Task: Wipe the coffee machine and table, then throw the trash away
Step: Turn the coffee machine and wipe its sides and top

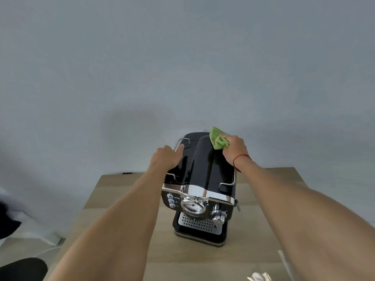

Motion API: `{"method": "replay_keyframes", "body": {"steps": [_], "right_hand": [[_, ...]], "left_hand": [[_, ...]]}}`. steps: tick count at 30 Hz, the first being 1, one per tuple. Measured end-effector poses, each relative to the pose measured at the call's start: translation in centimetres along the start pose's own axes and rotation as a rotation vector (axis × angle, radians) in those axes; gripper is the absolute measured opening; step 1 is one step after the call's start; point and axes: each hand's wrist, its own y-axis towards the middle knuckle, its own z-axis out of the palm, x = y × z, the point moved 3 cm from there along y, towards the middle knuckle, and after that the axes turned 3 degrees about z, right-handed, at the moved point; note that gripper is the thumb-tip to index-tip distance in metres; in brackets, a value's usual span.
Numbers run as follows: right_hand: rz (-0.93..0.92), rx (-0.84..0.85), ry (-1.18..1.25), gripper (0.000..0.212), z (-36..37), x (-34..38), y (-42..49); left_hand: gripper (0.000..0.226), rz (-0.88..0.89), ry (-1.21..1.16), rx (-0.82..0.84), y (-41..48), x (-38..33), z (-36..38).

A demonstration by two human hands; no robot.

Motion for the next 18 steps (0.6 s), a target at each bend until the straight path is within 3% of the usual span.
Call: {"method": "replay_keyframes", "body": {"steps": [4, 9, 18], "right_hand": [[-0.034, 0.031, 0.021, 0.055, 0.3, 0.1, 0.5], [-0.076, 0.088, -0.016, 0.056, 0.8, 1.1, 2.1], [-0.101, 0.129, -0.023, 0.056, 2.4, 2.4, 5.9]], "left_hand": [[0.046, -0.003, -0.118, 0.037, 0.5, 0.0, 1.0], [0.056, -0.034, -0.128, -0.022, 0.2, 0.3, 0.8], [0.053, -0.099, -0.118, -0.124, 3.1, 0.4, 0.6]]}}
